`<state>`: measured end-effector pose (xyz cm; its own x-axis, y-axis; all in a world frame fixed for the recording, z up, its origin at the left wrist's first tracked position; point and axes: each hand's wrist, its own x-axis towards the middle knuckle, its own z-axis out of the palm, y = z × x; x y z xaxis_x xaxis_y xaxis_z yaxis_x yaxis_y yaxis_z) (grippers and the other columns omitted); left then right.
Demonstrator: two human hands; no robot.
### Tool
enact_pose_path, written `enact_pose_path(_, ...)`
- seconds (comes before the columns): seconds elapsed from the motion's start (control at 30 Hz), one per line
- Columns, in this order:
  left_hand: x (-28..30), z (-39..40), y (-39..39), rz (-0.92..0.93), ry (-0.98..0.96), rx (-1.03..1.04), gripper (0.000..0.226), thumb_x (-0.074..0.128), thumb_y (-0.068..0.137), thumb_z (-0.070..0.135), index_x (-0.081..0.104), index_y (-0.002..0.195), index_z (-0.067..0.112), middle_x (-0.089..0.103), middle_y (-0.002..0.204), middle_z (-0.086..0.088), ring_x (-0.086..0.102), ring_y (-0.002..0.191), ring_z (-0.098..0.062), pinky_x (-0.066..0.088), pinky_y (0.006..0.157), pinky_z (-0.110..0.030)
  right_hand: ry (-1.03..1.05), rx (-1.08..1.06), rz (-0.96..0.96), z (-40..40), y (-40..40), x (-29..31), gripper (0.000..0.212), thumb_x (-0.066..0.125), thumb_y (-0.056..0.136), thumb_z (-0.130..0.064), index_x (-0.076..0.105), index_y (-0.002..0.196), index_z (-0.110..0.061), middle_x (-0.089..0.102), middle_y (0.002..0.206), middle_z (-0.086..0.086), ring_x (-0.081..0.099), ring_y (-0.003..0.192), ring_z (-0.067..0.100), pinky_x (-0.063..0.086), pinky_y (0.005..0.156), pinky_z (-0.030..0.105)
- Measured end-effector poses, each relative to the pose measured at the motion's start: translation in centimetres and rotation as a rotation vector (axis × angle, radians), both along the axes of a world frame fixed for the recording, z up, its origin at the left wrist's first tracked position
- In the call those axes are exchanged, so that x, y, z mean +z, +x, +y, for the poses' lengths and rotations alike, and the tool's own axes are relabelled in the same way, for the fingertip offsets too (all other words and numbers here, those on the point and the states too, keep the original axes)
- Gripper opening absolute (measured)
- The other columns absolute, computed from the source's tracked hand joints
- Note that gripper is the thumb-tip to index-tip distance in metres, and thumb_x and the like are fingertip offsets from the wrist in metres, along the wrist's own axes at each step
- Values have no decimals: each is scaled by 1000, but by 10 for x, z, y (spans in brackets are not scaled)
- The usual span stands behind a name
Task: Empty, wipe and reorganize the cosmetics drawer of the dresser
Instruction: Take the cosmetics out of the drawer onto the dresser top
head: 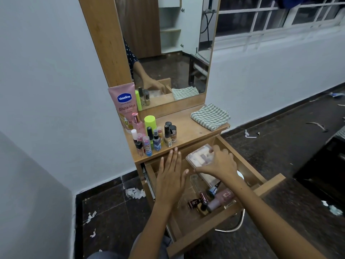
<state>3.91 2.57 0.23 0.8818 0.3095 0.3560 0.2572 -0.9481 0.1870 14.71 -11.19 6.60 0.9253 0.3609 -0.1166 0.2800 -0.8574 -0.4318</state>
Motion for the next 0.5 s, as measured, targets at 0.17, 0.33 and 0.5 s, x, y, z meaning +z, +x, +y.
enact_pose_path(0.17,-1,-1,-2,-22,3,-1,61,17,100,46,17,151,11,9,159,-4,0,146,-13,-3,118,-36,73,38,-93,3,-3,41,91,76,53,-69,44,123,-20,52,118,9,47,114,28,44,96,42)
enact_pose_path(0.33,0,-1,-1,5,4,7,61,19,100,44,19,150,10,9,159,-4,1,146,-13,-5,117,-35,63,-11,-144,52,30,60,95,76,52,-68,44,124,-16,51,126,17,45,120,38,42,97,51)
enact_pose_path(0.5,-1,0,0,36,5,14,61,18,100,45,23,149,10,14,158,-5,4,146,-14,-5,117,-35,35,-21,-205,83,38,51,90,75,58,-65,45,125,-11,48,130,19,40,123,39,38,96,46)
